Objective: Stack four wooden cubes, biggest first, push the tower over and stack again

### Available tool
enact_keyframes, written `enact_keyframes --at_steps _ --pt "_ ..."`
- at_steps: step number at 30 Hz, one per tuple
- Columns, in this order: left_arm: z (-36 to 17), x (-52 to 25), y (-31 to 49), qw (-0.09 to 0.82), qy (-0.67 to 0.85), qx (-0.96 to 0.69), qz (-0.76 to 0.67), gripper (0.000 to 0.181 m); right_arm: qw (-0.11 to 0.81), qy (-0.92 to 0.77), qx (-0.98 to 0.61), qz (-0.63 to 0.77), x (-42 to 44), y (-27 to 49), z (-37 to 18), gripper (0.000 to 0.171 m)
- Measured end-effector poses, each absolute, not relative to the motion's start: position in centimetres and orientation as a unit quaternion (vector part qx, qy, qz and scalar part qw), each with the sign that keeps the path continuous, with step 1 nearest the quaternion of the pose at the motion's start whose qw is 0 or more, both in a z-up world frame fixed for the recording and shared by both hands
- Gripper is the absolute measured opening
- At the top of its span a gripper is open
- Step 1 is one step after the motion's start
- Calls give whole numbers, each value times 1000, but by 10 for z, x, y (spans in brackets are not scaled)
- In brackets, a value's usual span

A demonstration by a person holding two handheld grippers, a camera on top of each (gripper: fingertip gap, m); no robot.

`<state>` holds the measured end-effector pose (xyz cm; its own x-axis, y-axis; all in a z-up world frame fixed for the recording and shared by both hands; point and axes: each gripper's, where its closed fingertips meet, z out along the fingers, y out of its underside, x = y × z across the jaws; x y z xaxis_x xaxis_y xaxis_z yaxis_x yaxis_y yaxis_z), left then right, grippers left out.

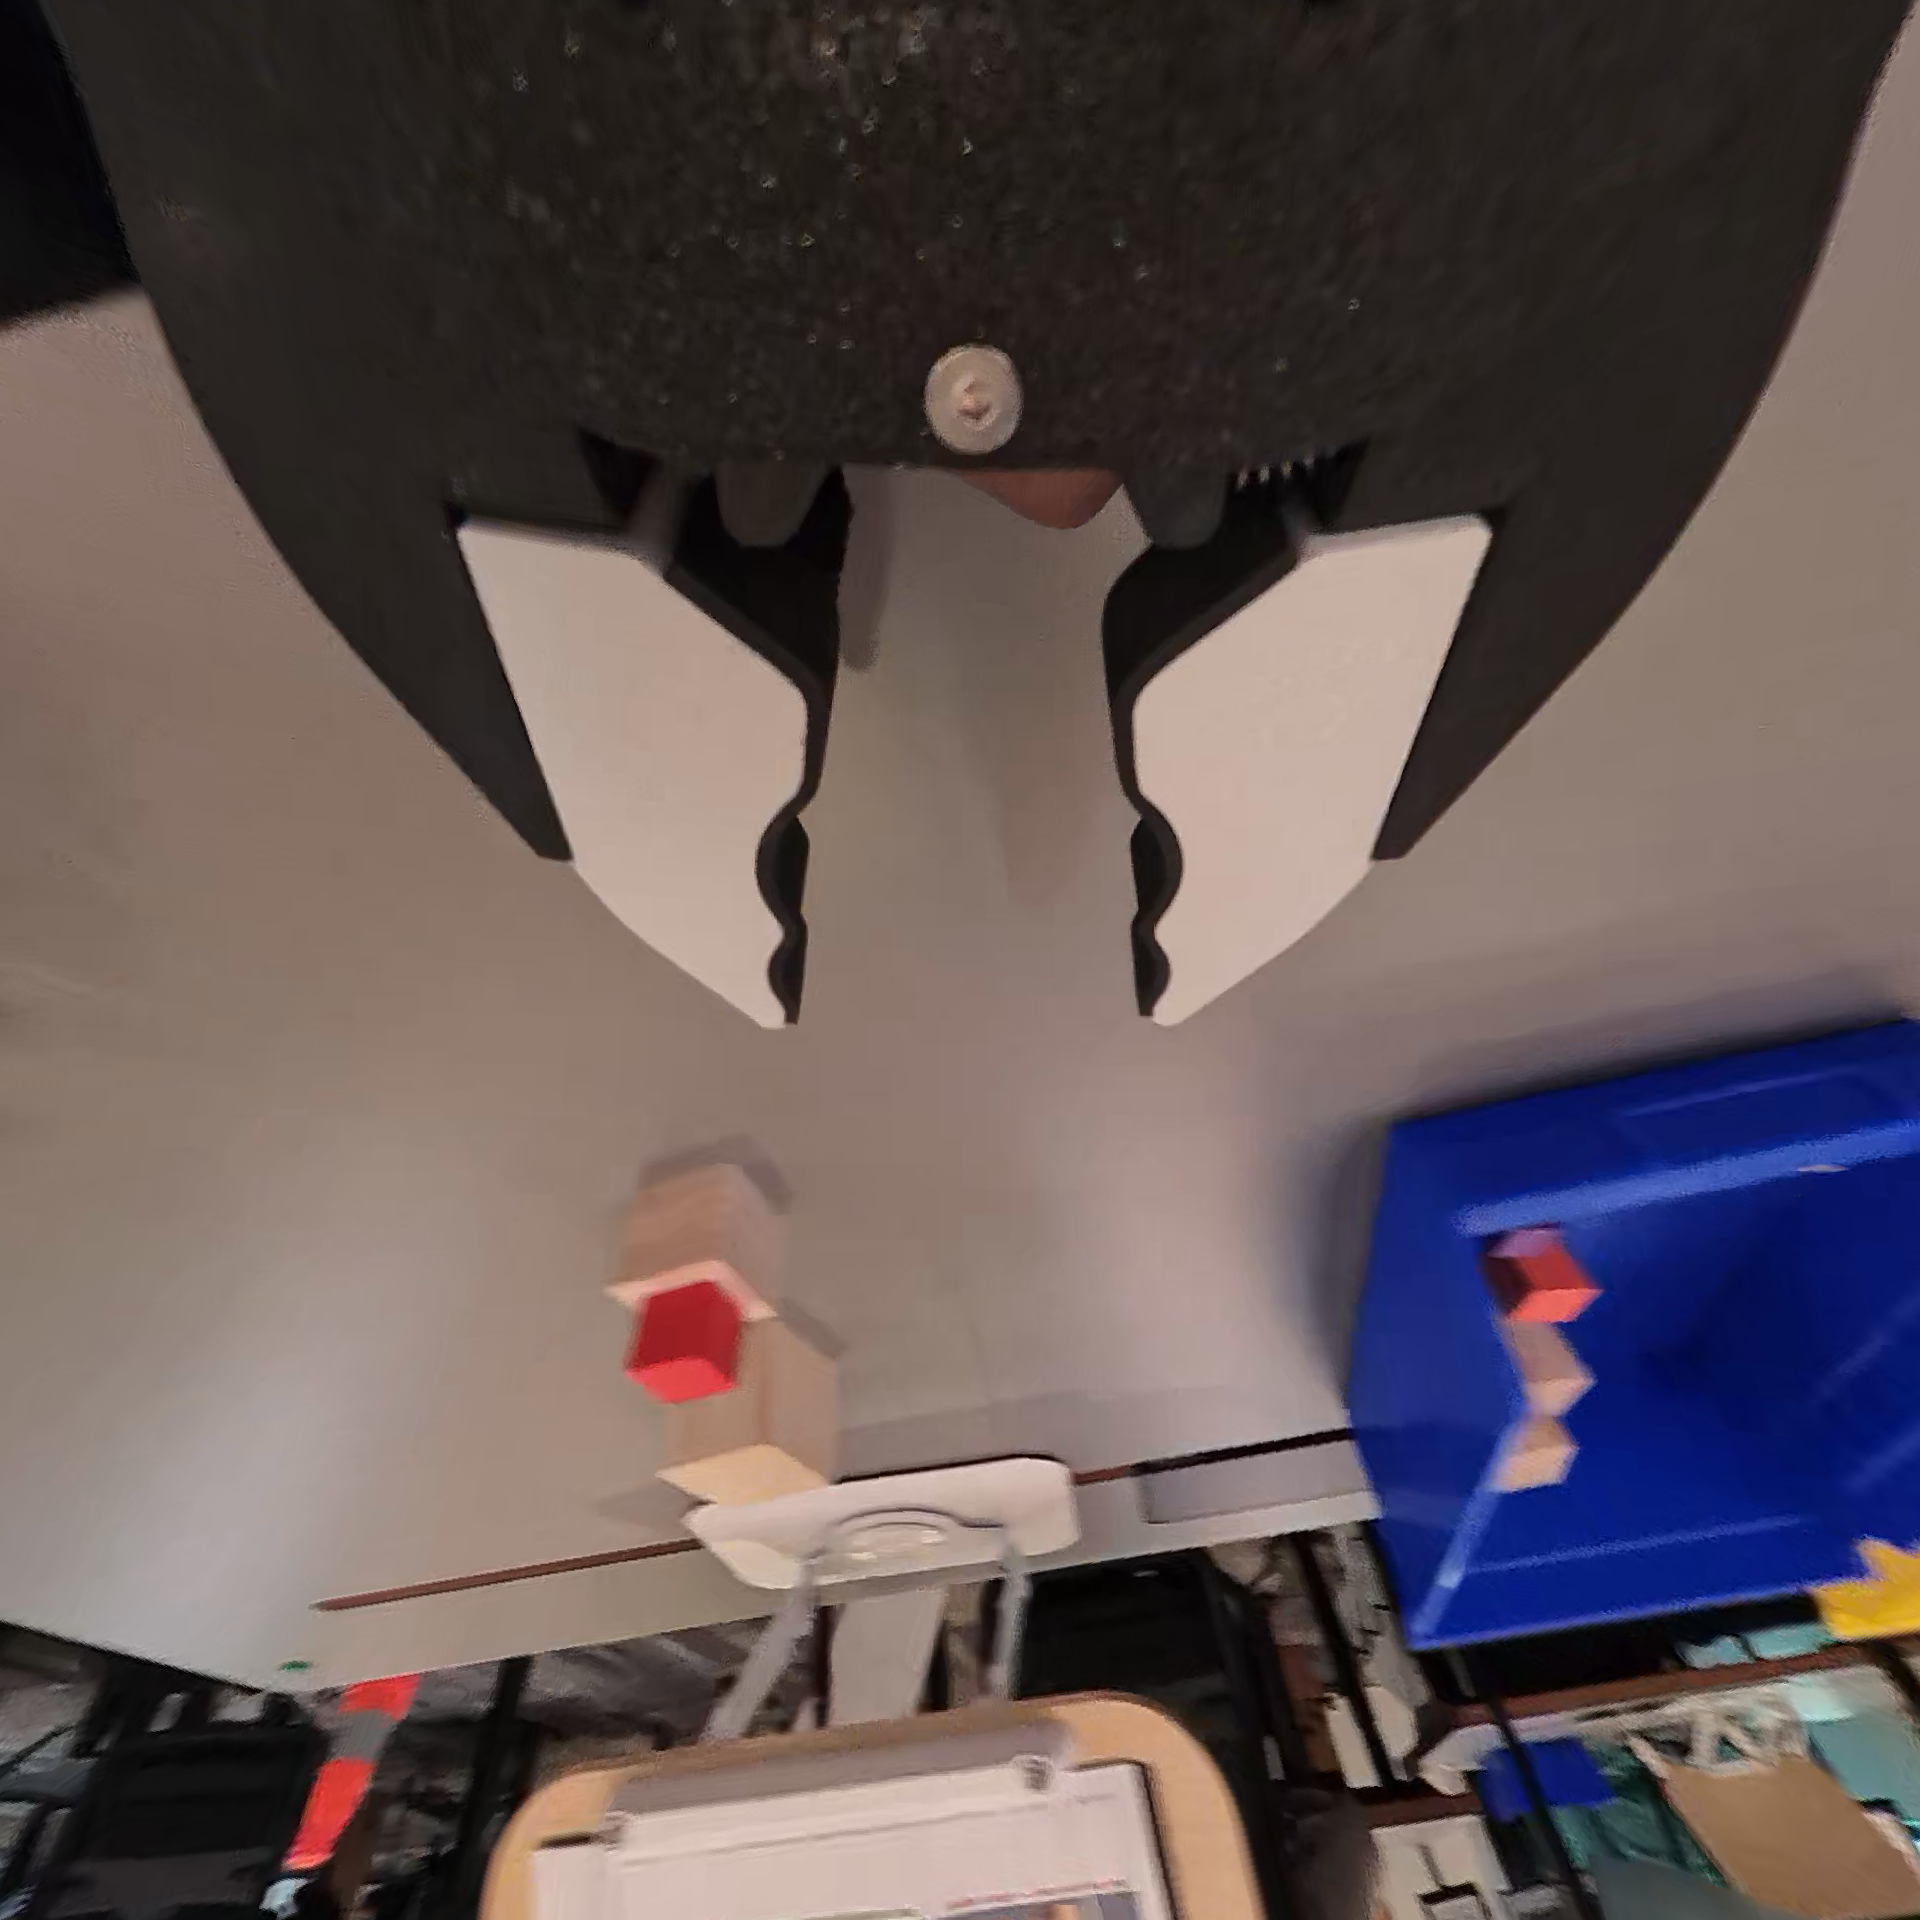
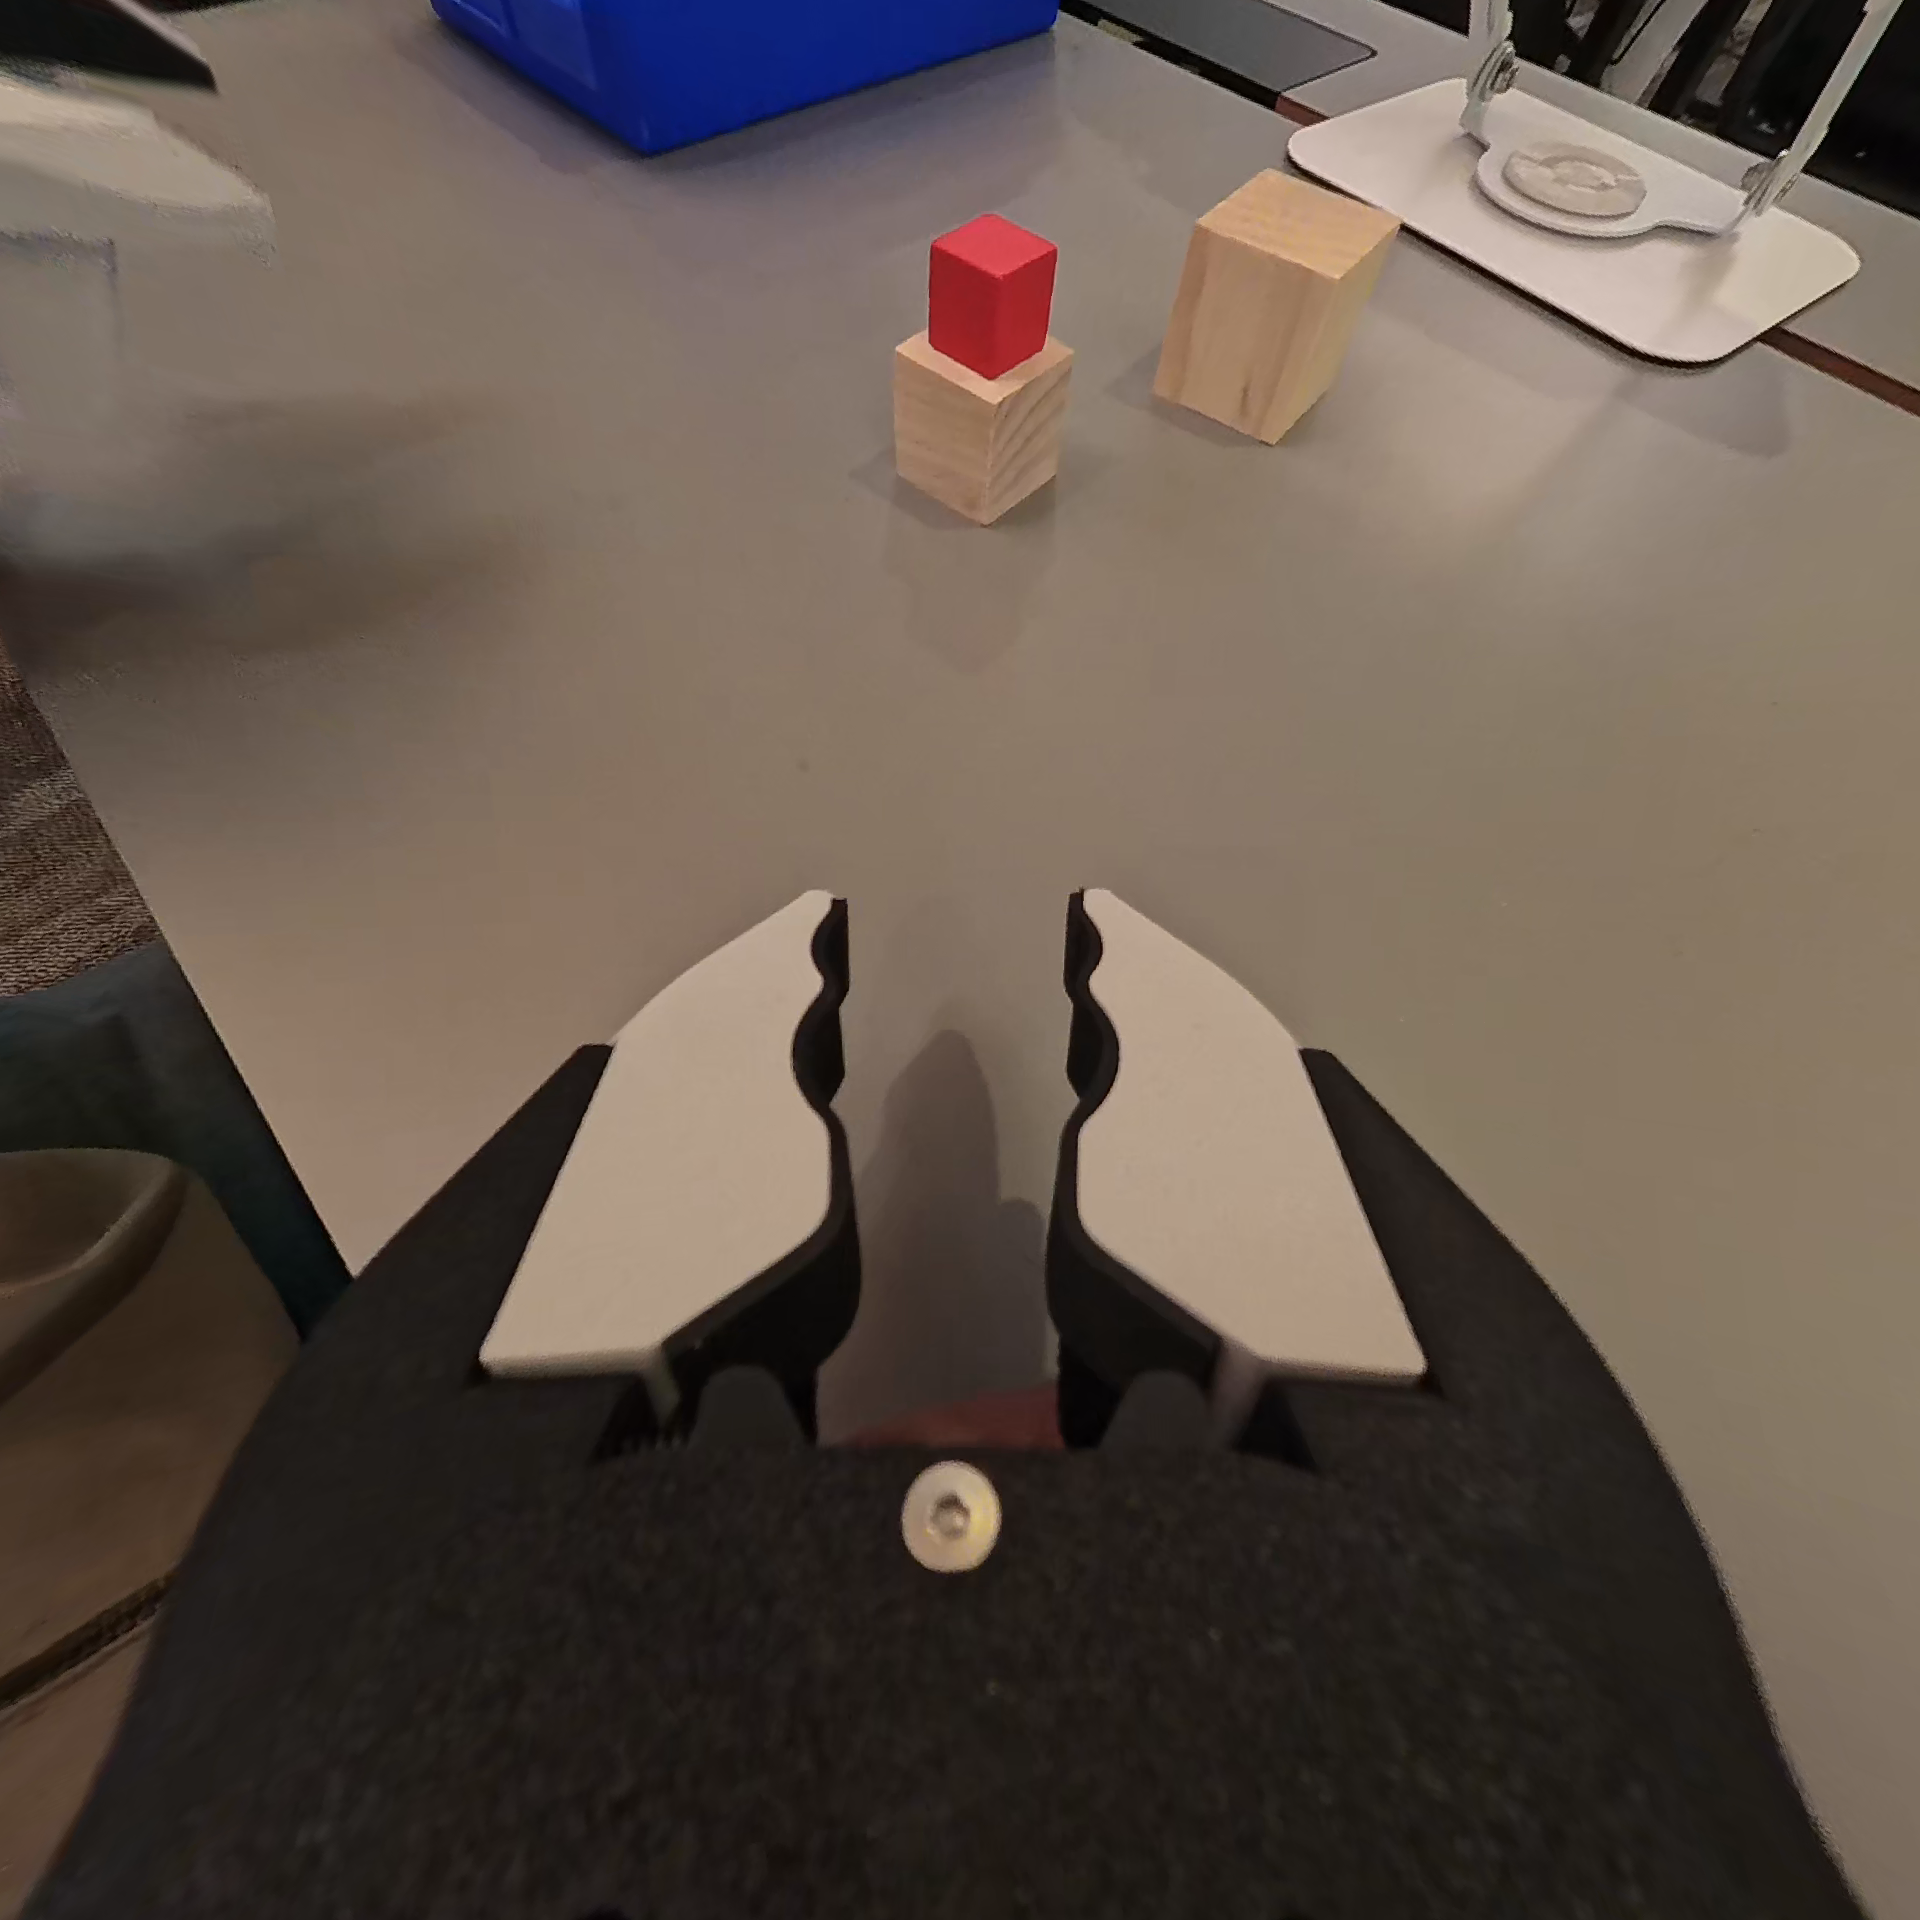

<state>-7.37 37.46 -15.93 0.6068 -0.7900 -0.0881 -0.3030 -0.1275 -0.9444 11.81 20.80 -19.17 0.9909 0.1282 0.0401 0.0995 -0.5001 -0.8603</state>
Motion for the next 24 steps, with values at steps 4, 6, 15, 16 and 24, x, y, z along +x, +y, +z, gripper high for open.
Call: enact_keyframes --at_steps 4,6,15,16,24 --pt "-132 -112 459 516 434 -723 -150 58 496 -65 -866 19 118 208 -193 40" --pt "-112 -131 519 500 460 -724 -118 57 497 -64 -865 23 119 208 -193 40" --pt "-183 -147 692 218 549 -805 56 51 490 -68 -869 30 116 212 -199 40" --pt "-189 -145 701 209 547 -808 68 51 491 -69 -868 31 116 212 -199 40" --pt "-209 -158 718 122 498 -846 145 49 496 -57 -865 39 125 209 -197 40"
